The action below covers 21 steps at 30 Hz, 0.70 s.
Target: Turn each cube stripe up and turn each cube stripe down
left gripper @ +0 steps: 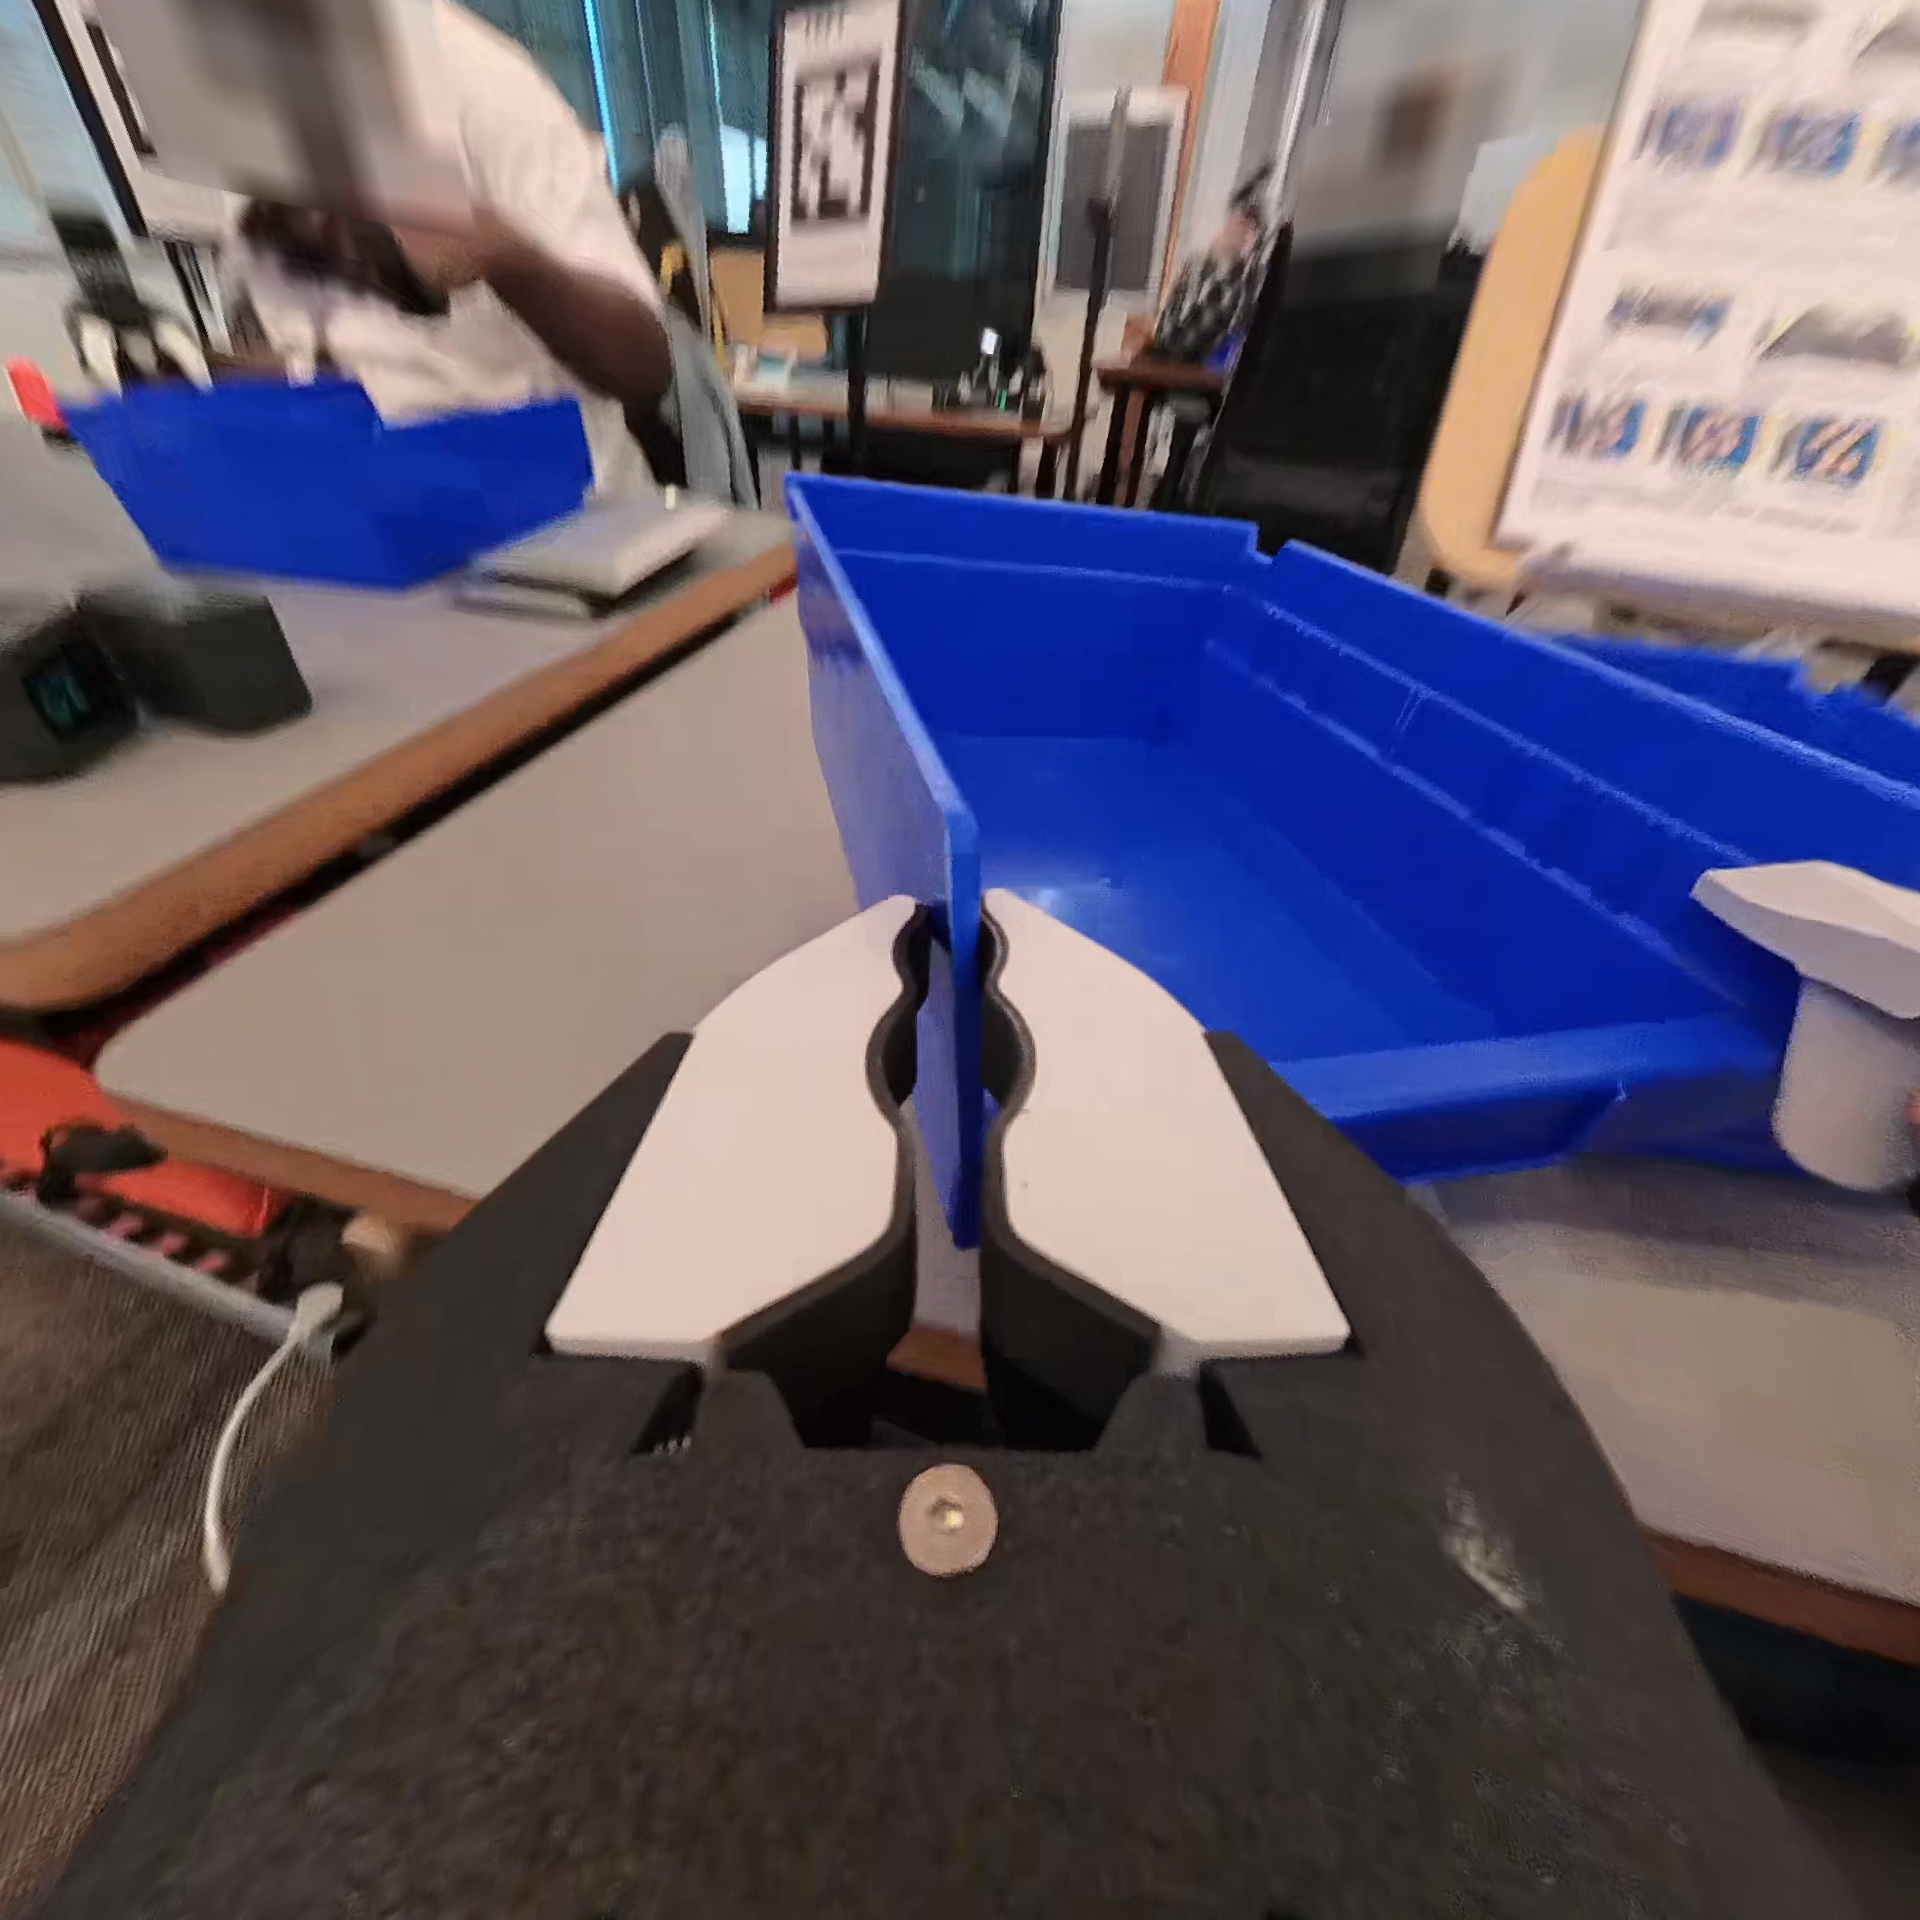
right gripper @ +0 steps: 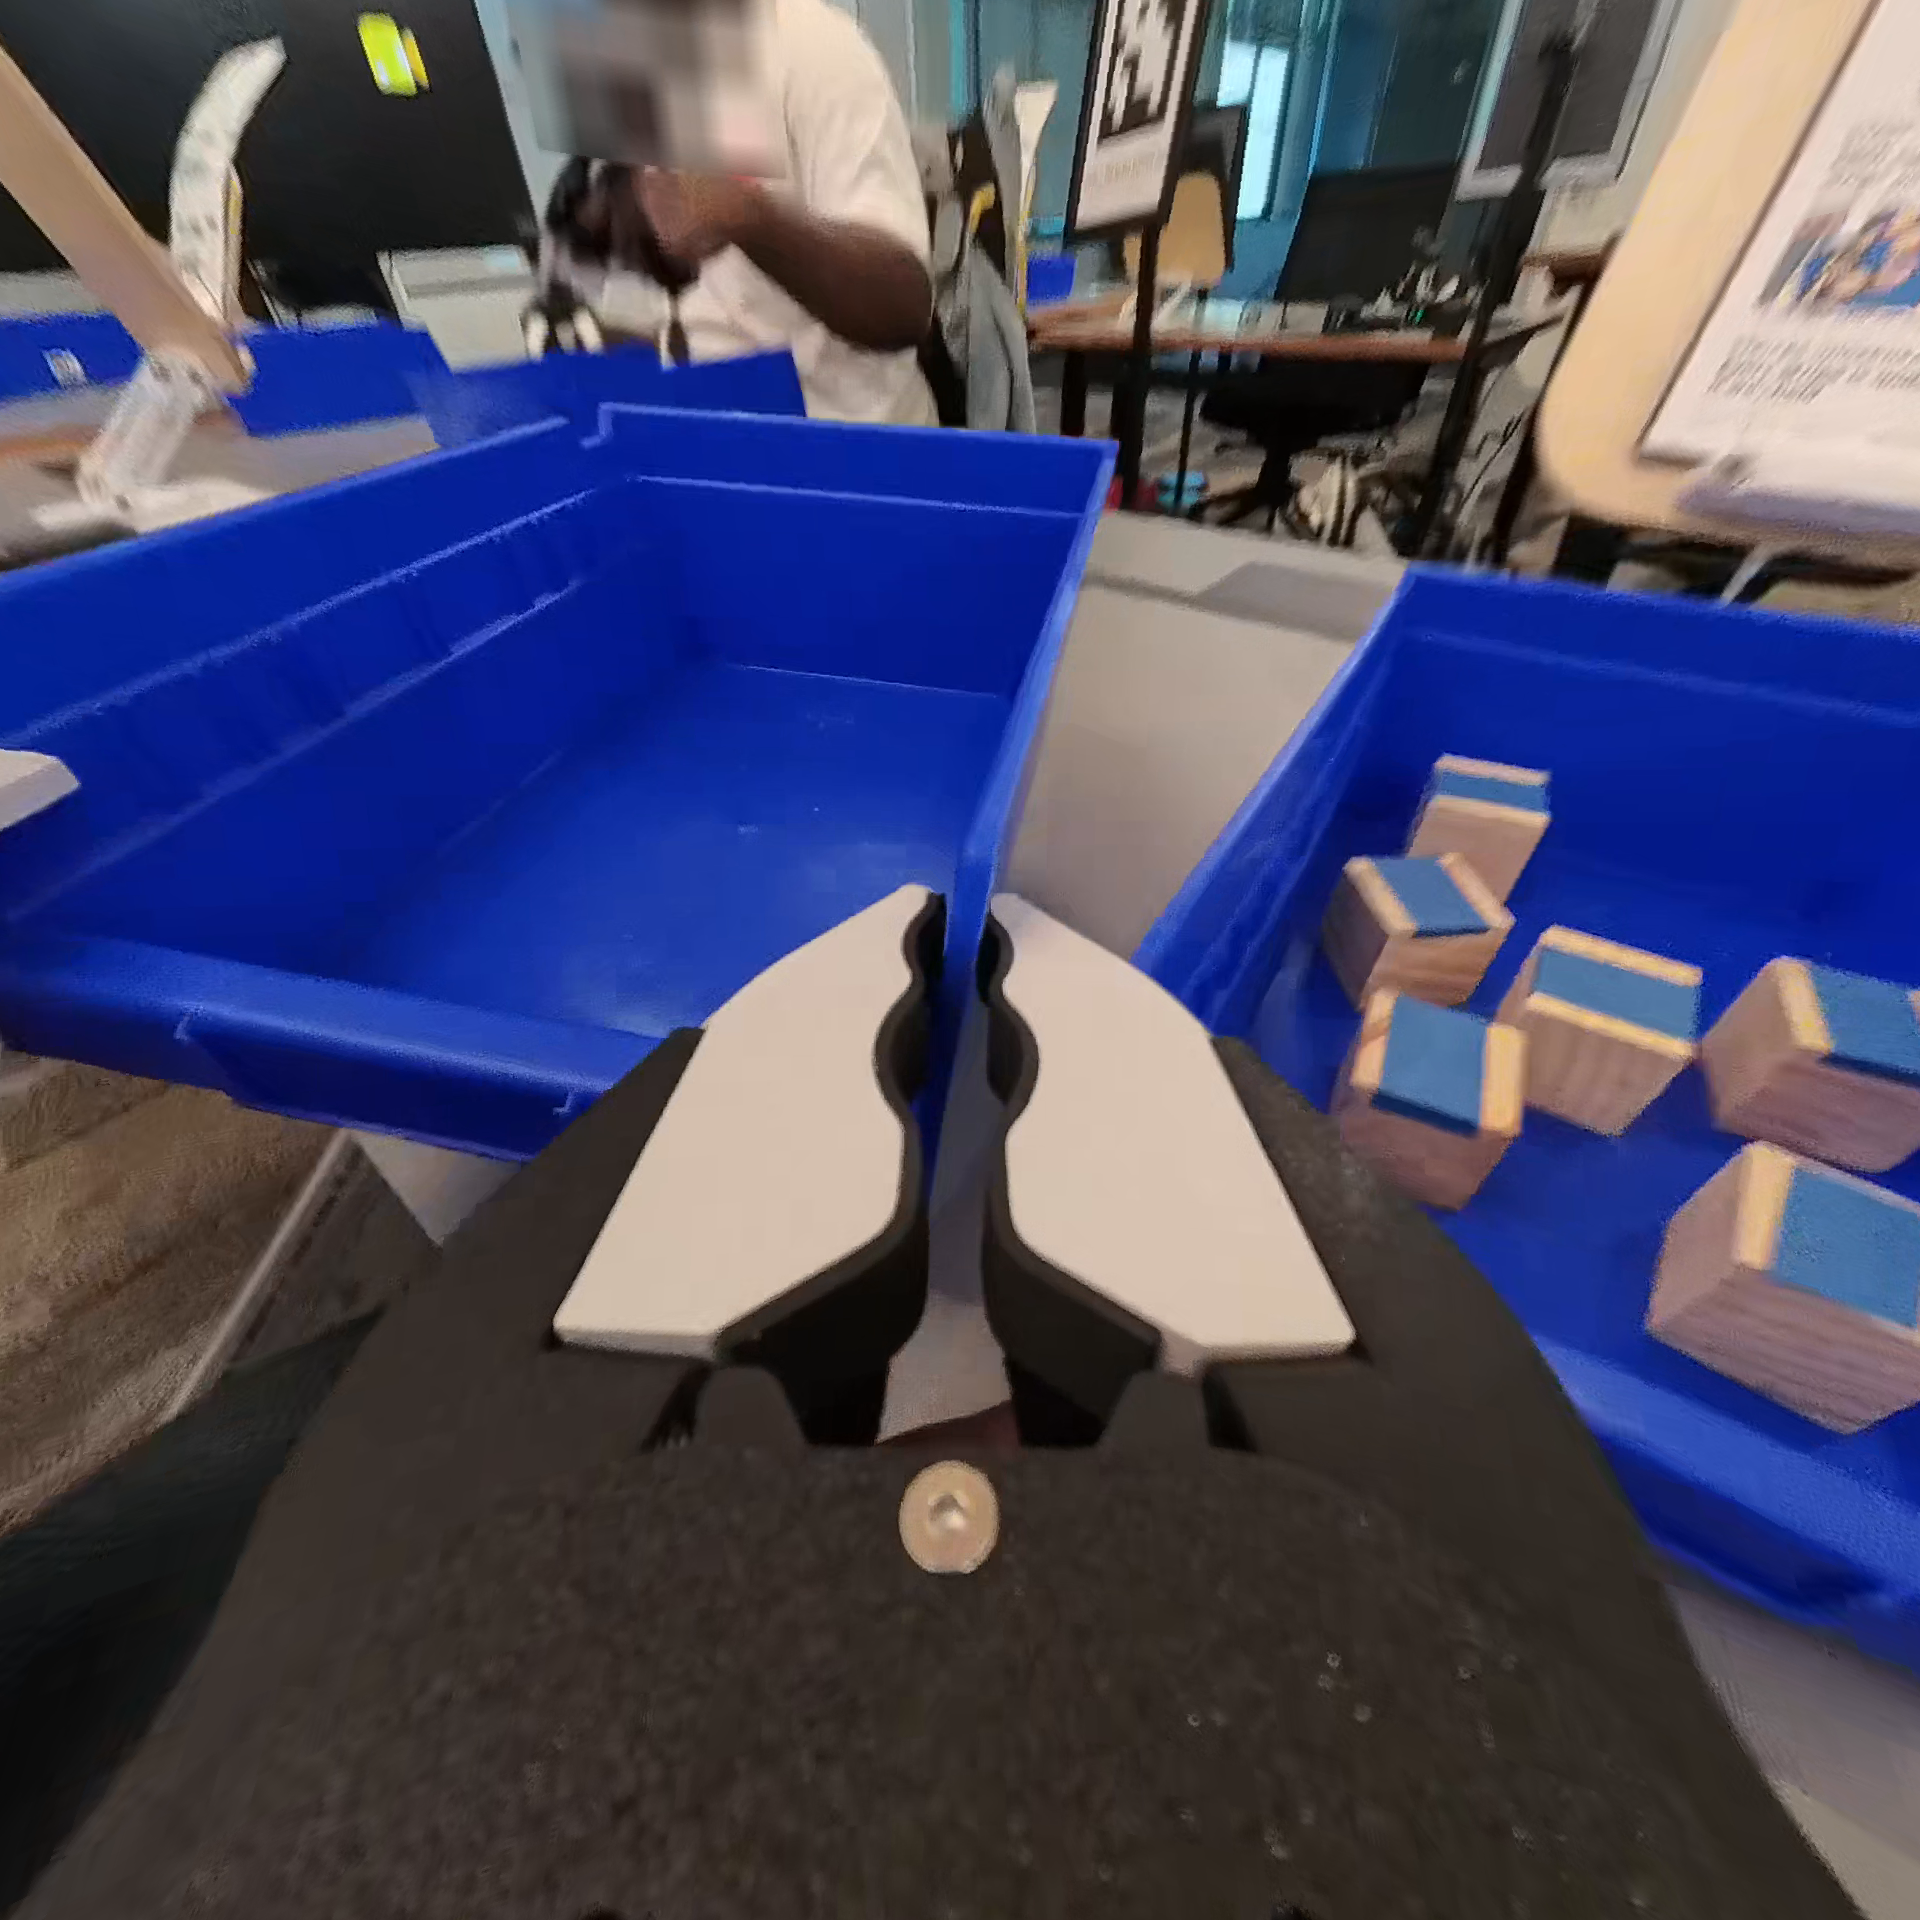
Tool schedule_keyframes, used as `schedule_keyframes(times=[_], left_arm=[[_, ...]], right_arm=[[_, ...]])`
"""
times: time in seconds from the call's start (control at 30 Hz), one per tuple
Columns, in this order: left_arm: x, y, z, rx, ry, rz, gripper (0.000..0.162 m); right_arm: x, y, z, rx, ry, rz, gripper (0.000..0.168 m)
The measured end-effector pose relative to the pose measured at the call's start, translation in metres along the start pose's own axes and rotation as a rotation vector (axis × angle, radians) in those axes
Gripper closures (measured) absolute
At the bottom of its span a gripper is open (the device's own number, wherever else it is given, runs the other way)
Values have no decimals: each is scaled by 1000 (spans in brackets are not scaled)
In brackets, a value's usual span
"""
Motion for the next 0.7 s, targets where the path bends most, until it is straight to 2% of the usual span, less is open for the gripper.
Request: schedule_keyframes(times=[0.17, 0.27, 0.33, 0.4, 0.5, 0.6, 0.7], left_arm=[[-79, -4, 60, 51, 127, 214, 157], [-112, 18, 109, 162, 171, 240, 157], [-121, 42, 150, 242, 205, 216, 157], [-122, 69, 202, 334, 225, 177, 157], [-110, 106, 288, 450, 254, 123, 157], [-79, 137, 371, 548, 242, 40, 157], [-32, 162, 435, 580, 279, -66, 156]], right_arm=[[-74, -43, 46, 89, 19, 229, 163], [-115, -75, 96, 183, 4, 336, 163], [-132, -94, 139, 270, -5, 363, 163], [-139, -113, 191, 373, -13, 356, 163], [-129, -141, 274, 520, -1, 285, 163], [-102, -170, 351, 648, 36, 199, 164], [-70, -194, 407, 728, 2, 135, 162]])
Point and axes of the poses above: each gripper's, where its closed fingertips meet, y out along the fingers, x out of its underside, z = x × y across the jaws, the point moved 3 cm from there along -y, back along the fingers, and after that the axes turned 13 degrees about x, right-handed, at the moved point
